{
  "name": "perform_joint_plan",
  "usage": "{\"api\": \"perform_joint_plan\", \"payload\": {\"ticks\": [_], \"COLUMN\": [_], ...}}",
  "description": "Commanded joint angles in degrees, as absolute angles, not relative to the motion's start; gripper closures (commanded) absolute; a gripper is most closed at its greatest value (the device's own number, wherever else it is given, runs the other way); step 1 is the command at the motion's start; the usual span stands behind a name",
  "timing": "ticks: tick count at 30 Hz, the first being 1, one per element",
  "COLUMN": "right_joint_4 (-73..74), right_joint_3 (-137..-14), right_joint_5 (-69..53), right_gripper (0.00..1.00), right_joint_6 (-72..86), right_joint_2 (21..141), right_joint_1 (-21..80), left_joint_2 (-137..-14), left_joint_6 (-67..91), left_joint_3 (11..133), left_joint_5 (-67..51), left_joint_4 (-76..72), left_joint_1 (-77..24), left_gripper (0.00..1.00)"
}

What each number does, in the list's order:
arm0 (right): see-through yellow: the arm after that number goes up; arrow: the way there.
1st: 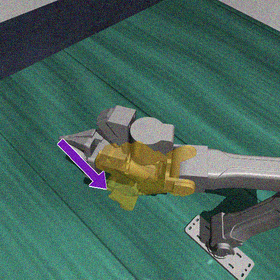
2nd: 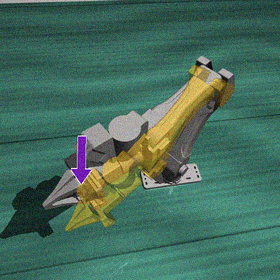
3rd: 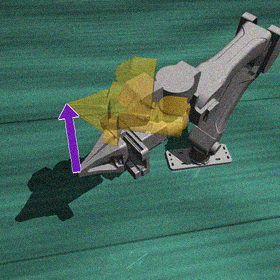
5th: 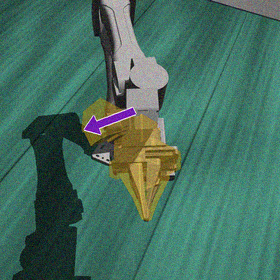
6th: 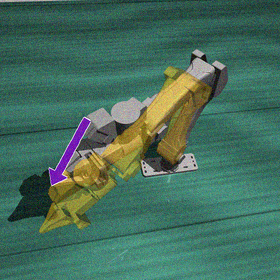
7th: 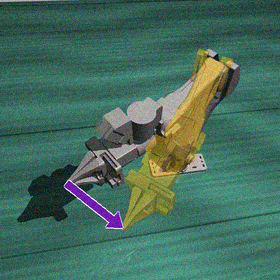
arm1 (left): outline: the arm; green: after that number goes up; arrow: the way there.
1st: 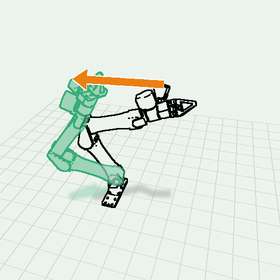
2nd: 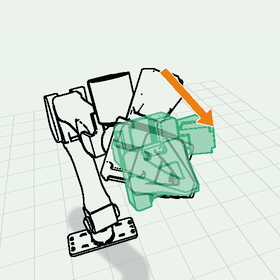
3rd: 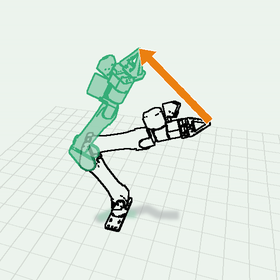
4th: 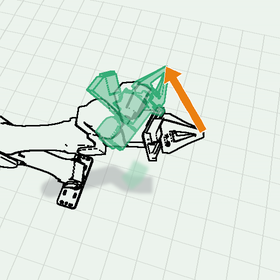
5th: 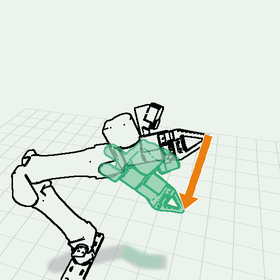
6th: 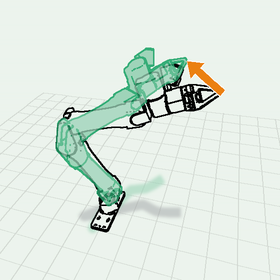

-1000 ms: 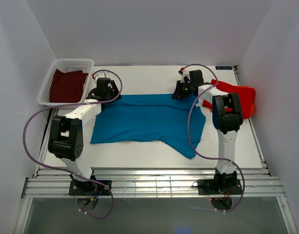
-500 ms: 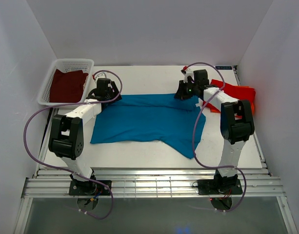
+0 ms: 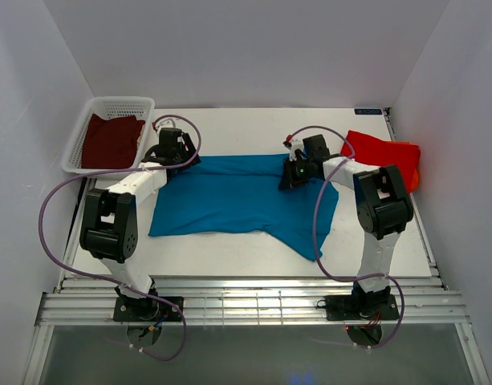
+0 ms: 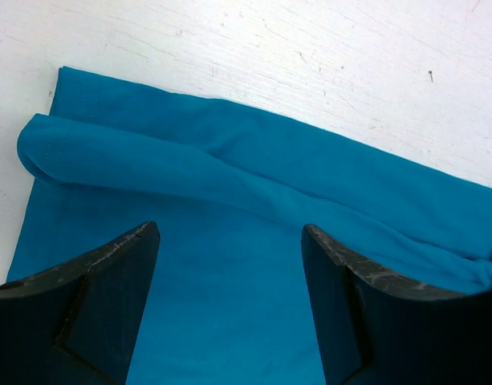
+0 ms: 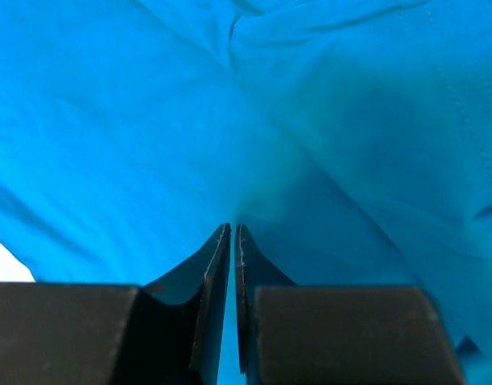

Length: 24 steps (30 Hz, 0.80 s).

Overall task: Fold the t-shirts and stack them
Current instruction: Fold the tshirt

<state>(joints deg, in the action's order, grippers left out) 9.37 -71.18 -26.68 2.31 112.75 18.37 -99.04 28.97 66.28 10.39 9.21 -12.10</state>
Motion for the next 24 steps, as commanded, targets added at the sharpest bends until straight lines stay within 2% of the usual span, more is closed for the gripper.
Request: {"api": "perform_joint_plan", "payload": {"ticks": [1, 2, 5, 8, 16, 24], "right_joint_4": [7.66, 5.56, 4.4, 5.18, 6.5, 9.93], "right_joint_3": [-70.14, -69.35, -71.96, -76.1, -89.63, -94.4], "right_joint_5": [-23.84, -22.95, -19.52, -17.49, -14.15, -13.8], "right_gripper": [0.88, 0.87, 0.67, 0.6, 0.58, 0.58], "right_joint_6": [1.32, 1.84, 2.72, 3.34, 3.16, 2.38], "right_joint_2": [108.55, 108.02, 107.58, 110.12, 118.03, 122.78], "right_joint_1": [18.63, 18.63, 18.63, 18.54, 18.11, 17.75], "left_joint_2": [-97.38, -97.3, -97.47, -97.3, -95.54, -93.61], "left_joint_6": [29.27, 29.27, 29.62, 29.71, 29.53, 30.06], "left_joint_3": [67.5, 67.41, 67.32, 66.89, 65.31, 62.67], "left_joint_5": [10.02, 9.85, 9.14, 9.05, 8.53, 8.0], "left_joint_4": [9.14, 8.97, 8.88, 8.79, 8.17, 7.73], "left_joint_1": [-11.69, -11.78, -11.69, -11.78, -11.69, -11.78], "left_gripper": [0.18, 0.18, 0.18, 0.18, 0.18, 0.18]}}
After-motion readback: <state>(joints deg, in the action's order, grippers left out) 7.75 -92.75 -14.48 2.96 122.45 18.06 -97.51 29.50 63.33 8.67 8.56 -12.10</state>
